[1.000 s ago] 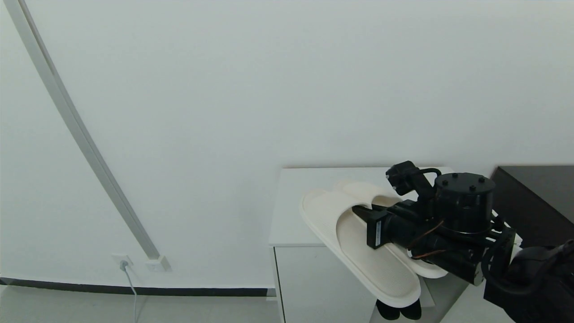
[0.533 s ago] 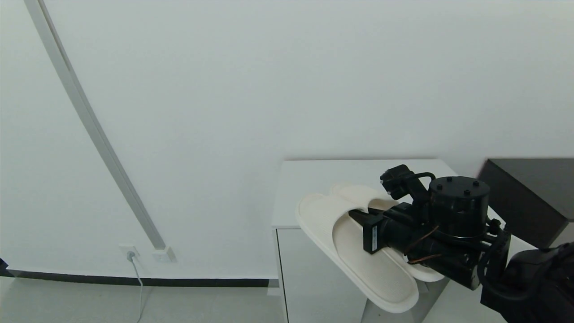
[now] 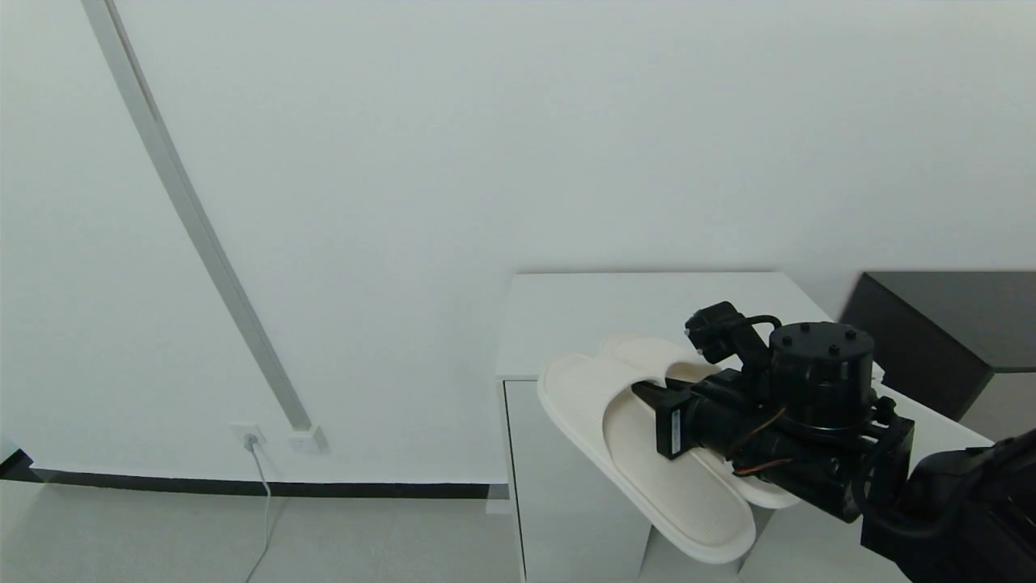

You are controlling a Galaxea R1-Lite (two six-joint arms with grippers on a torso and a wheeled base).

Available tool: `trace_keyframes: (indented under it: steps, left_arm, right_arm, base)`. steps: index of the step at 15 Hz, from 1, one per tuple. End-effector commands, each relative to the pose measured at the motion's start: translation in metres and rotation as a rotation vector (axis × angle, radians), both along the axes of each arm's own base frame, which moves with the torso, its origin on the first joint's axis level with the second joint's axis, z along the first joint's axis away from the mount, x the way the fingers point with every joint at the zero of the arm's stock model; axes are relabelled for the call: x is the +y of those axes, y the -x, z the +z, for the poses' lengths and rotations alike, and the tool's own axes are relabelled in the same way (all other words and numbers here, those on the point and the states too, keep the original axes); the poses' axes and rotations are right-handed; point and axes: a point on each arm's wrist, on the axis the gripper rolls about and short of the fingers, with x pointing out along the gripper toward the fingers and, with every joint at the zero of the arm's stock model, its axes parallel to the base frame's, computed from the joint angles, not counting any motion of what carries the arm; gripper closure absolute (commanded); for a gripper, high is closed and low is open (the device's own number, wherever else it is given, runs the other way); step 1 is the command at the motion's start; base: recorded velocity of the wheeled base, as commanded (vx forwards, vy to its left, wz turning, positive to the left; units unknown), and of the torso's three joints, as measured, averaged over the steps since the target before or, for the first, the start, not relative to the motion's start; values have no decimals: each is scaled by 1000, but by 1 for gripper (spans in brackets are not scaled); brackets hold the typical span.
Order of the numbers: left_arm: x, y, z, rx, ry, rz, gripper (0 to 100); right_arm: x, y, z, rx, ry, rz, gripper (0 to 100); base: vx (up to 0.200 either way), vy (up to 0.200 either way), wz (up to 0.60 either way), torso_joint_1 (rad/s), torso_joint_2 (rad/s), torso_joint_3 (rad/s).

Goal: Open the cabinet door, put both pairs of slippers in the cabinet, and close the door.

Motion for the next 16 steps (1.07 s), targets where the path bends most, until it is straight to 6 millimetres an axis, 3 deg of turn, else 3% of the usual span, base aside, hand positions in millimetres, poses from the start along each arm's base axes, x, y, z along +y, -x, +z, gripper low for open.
trace_keyframes:
  steps: [1,13,16]
  left_arm:
    - [0,0,0,1,0,0,100]
    - [0,0,0,-1,0,0,100]
    - [0,0,0,2,0,0,100]
  right_arm:
    - [3,-2,-5,10,8,4,100]
    - [7,-1,-12,1,18,20,100]
    - [7,-1,-13,2,20,18,100]
  base:
    - [0,0,0,0,0,0]
    - [0,0,0,0,0,0]
    - [0,-200,0,1,4,2]
